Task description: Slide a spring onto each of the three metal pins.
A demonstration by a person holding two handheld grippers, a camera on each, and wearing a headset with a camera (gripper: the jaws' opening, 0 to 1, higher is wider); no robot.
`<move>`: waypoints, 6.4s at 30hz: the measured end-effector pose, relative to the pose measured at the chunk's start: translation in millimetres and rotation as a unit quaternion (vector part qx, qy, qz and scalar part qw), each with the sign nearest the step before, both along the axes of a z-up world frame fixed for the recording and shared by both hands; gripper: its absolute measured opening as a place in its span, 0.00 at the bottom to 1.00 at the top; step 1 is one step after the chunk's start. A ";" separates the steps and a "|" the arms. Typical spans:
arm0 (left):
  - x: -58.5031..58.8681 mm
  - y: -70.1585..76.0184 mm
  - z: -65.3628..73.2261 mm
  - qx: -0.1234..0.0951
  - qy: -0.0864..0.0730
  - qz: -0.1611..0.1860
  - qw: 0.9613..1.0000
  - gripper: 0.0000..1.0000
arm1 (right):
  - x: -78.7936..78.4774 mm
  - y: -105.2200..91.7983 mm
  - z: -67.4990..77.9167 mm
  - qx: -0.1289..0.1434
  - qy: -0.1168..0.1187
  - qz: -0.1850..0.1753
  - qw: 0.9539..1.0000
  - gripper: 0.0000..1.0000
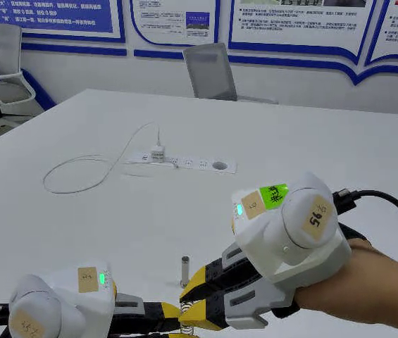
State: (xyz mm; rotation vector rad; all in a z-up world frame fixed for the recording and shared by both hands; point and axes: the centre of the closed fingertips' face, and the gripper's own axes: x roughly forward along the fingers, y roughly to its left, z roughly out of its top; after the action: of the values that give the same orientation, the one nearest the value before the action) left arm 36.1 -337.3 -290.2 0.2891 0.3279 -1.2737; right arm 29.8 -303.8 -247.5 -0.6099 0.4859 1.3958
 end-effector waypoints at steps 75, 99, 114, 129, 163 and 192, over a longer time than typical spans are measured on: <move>23.4 29.0 -0.4 -0.024 0.010 0.092 0.995 0.51 | 42.9 -11.4 14.6 0.045 -0.010 -0.098 0.994 0.12; 27.9 32.2 -1.0 -0.028 0.010 0.100 0.995 0.57 | 102.9 -18.7 17.5 0.076 -0.034 -0.196 0.977 0.12; 28.9 34.5 -1.2 -0.029 0.012 0.106 0.994 0.60 | 114.6 -11.8 0.9 0.071 -0.020 -0.211 0.975 0.12; 28.9 38.8 -1.9 -0.027 0.013 0.109 0.994 0.60 | 117.1 -9.4 -9.5 0.067 -0.009 -0.216 0.974 0.12; 29.6 40.5 -2.4 -0.026 0.012 0.111 0.993 0.59 | 119.4 -12.5 -9.3 0.092 0.005 -0.237 0.967 0.12; 31.6 39.9 -2.6 -0.025 0.012 0.112 0.993 0.59 | 118.0 -11.9 -33.9 0.072 0.018 -0.242 0.967 0.12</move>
State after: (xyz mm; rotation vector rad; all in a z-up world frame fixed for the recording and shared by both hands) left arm 67.7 -297.4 -292.8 0.1880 0.3389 -1.0634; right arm 147.7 -315.7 -281.4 -0.3178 0.5167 0.9667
